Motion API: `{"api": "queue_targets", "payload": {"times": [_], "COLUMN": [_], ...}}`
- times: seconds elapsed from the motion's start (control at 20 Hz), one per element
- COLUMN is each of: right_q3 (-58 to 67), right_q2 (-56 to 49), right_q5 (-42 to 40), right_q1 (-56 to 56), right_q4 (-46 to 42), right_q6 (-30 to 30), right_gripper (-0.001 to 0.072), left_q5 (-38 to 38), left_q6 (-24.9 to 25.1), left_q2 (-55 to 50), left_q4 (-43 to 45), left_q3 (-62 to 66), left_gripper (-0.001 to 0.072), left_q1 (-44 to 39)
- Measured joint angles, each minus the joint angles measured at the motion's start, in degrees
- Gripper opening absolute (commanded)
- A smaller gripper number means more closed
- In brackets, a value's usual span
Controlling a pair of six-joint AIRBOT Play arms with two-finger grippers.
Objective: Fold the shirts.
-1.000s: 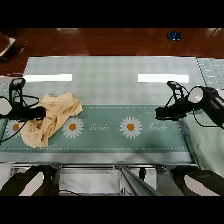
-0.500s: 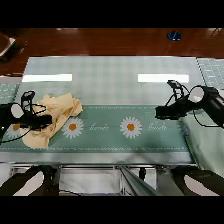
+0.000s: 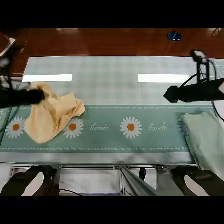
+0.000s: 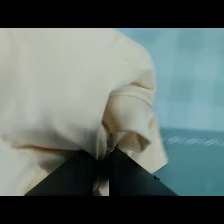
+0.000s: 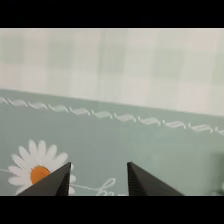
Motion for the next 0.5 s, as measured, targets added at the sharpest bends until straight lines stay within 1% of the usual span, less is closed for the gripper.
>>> {"api": "queue_targets", "payload": {"times": [0.2,0.35,0.5], "right_q3": [1.7,2.1,2.3], "right_q2": [5.8,9.6,12.9], "right_q5": [0.6,1.1,1.5], "right_q1": [0.0,0.0,0.0], "right_q4": [-0.2,-0.2,-0.2], "right_q6": [0.7,1.3,1.7], "right_gripper": [0.0408,0.0408,0.0408], "left_q5": [6.5,12.0,18.9], "left_q6": [0.4,0.6,0.6], "left_q2": [5.9,6.8,5.4], "left_q4": [-8.6,-12.1,-13.6], "left_q3": [11.5,19.8,27.7], "left_gripper": [0.0027,0.0028,0.0027], "left_q1": [-3.6,-9.5,-17.0]}}
